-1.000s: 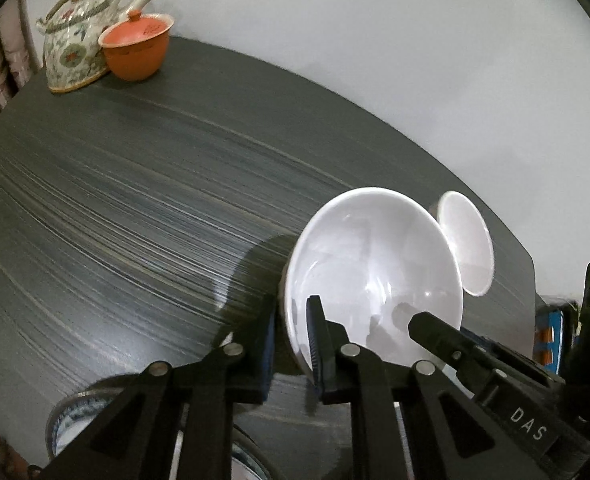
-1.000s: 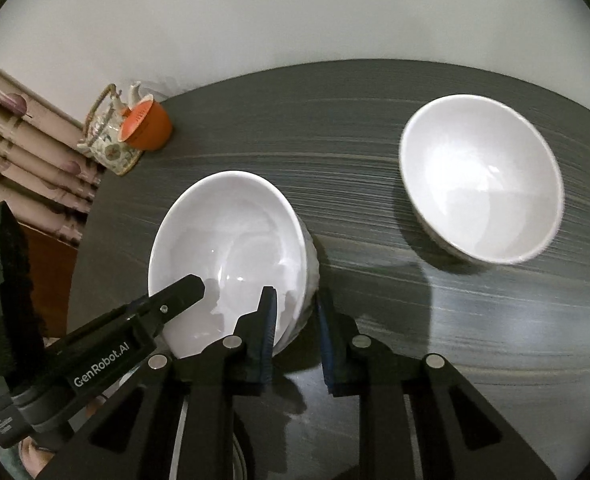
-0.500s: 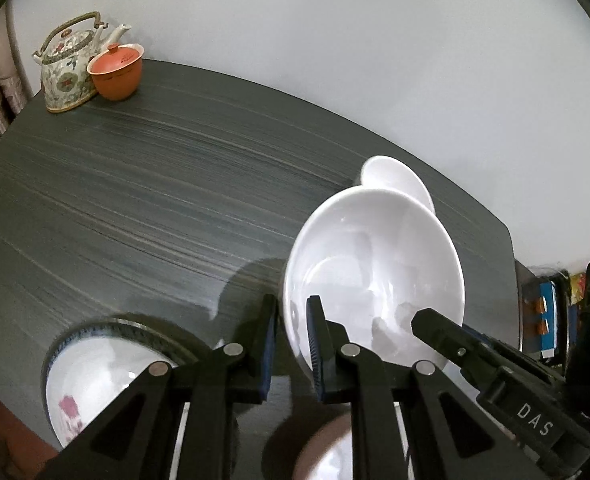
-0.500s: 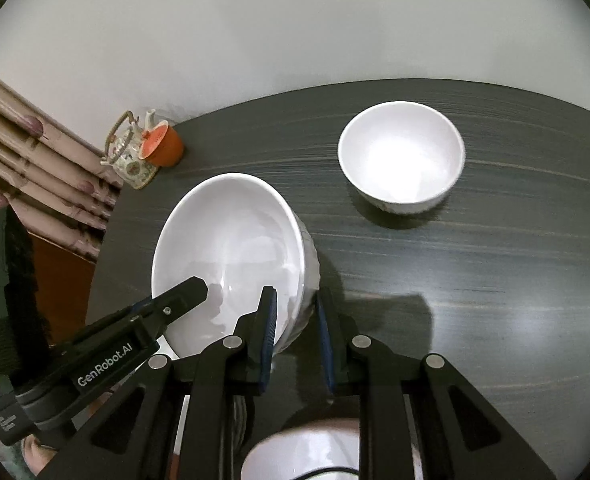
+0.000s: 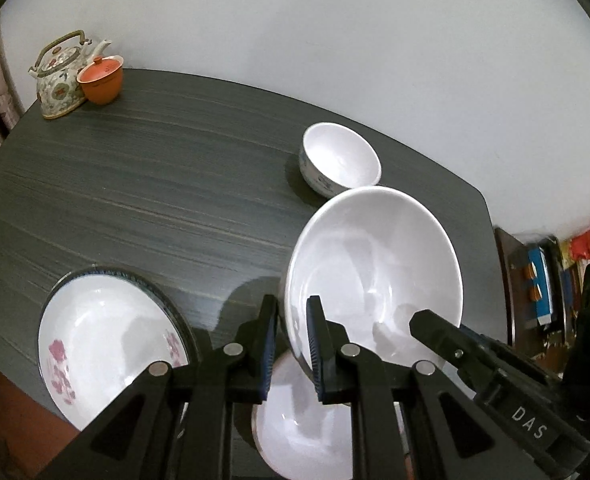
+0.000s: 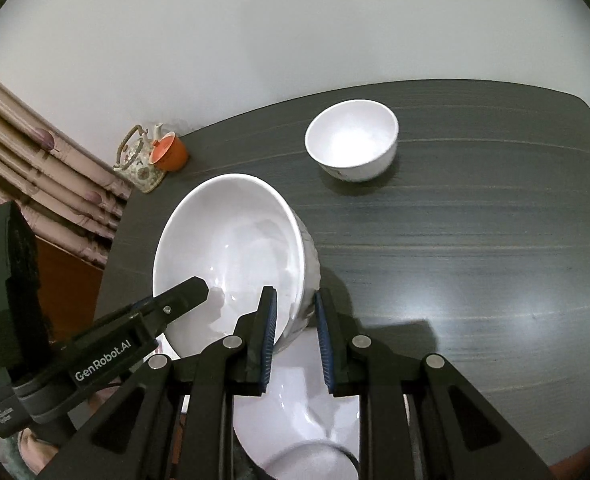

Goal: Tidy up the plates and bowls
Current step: 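Carry the Rabbit bowl with both tools over the pink bowl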

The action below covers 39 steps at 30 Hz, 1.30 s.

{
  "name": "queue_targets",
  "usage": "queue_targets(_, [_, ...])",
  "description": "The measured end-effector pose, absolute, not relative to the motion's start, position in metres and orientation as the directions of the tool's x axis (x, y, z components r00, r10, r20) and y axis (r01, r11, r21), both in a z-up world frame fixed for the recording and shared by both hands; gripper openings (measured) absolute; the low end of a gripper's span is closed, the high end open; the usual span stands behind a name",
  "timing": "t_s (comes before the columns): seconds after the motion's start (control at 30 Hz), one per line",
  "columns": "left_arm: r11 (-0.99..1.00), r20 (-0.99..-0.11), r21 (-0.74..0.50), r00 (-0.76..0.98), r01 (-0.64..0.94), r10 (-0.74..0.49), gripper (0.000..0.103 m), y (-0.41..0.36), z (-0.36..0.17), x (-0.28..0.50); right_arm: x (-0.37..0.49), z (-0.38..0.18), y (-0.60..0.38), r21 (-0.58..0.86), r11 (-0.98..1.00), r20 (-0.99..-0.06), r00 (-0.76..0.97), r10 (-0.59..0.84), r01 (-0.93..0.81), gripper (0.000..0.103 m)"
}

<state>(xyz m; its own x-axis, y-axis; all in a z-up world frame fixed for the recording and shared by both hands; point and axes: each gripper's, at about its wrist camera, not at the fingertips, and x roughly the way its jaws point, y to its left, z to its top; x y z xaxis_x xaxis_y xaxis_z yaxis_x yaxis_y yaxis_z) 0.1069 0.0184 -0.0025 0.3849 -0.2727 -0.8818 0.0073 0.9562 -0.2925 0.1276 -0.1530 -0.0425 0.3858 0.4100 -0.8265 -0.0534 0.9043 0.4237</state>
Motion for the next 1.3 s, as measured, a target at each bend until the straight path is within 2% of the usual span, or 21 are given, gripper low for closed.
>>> queue_targets(0.67, [0.968, -0.926, -0.25, 0.284, 0.033, -0.249, 0.015, -0.003, -0.037, 0.055, 0.063, -0.075, -0.169, 0.411, 0.911, -0.867, 0.32, 0.382, 0.024, 0.019])
queue_targets(1.3, [0.984, -0.954, -0.164, 0.242, 0.063, -0.174, 0.015, -0.015, -0.065, 0.048, 0.058, -0.109, -0.166, 0.372, 0.925, -0.906, 0.248, 0.343, 0.081, 0.019])
